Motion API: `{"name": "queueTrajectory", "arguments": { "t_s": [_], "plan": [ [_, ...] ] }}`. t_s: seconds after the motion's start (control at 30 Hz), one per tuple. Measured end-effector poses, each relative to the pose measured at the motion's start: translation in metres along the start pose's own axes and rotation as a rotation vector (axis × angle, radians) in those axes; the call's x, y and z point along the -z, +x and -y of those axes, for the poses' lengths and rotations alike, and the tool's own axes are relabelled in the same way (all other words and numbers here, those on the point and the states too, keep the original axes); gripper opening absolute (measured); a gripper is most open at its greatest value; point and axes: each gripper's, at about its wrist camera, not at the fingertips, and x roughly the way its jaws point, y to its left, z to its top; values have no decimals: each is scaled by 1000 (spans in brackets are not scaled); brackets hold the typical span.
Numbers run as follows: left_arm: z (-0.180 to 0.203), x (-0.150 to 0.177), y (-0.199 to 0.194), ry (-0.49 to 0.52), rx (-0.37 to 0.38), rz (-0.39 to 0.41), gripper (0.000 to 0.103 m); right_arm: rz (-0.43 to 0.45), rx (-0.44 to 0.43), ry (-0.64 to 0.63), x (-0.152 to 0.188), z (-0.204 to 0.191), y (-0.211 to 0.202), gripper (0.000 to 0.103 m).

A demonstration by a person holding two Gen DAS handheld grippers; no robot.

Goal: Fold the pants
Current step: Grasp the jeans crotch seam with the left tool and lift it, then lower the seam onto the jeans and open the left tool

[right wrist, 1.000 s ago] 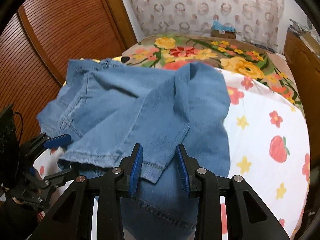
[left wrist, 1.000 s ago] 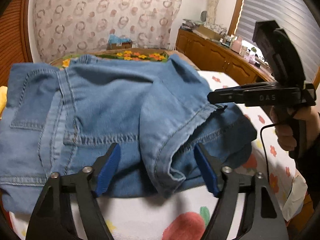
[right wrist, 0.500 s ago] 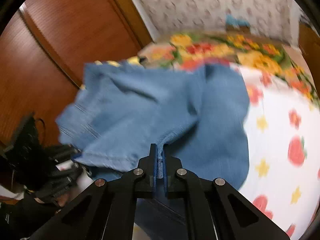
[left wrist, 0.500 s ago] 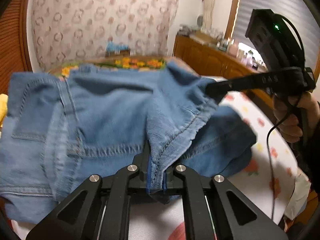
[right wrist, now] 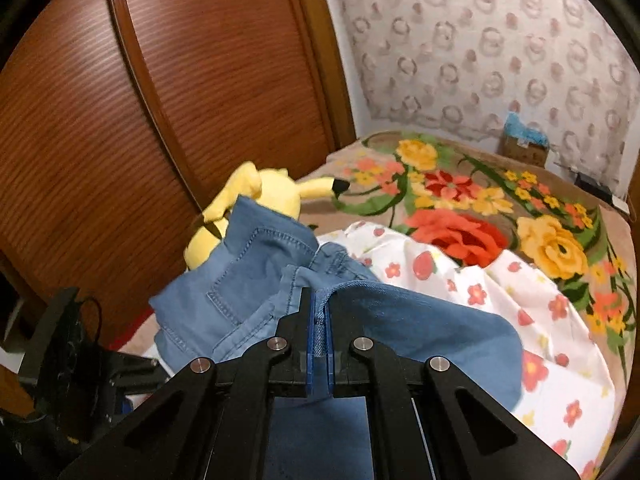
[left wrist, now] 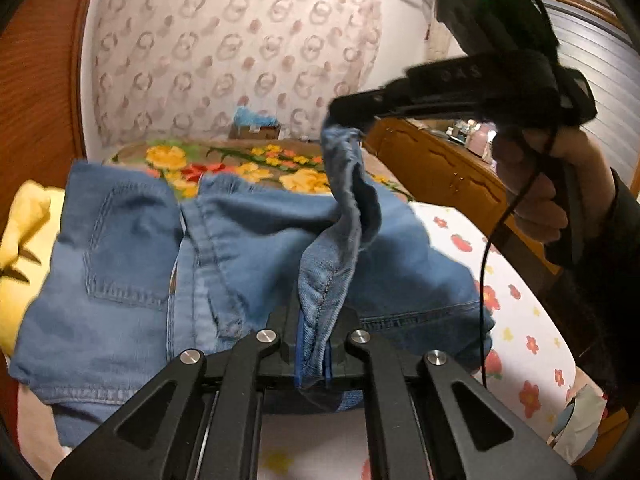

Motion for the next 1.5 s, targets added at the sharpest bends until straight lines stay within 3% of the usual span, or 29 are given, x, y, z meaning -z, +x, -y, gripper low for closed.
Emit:
{"name": "queueTrajectory", "arguments": {
  "t_s": [0.33,0.7,0.87,0.93,1.03,1.1,1.17,1.2,1.5],
  "plan": [
    [-10,24,21,-39,1,-64,8,-97,-15,4,-29,0,97,4],
    [-5,33,31,-43,-40,-102,9,-108,-35,23,-26,5,129,4],
    [-1,33,33,-43,-58,-121,18,-113,-24,32,-25,9,134,5],
    [0,30,33,-32,-94,-114,30,-108,-14,47,-24,12,128,25],
    [6,28,30,-24,-86,-100,46,-84,37,53,-24,18,108,34],
    [9,26,28,-15,-97,-96,49,-53,57,48,-22,21,87,37],
    [11,24,26,-8,-95,-84,77,-29,85,48,-17,28,62,39],
    [11,22,24,-14,-88,-72,82,-21,90,50,-12,31,49,40],
    [3,6,22,-9,-122,-44,82,-12,207,46,51,49,-53,40]
  ]
}}
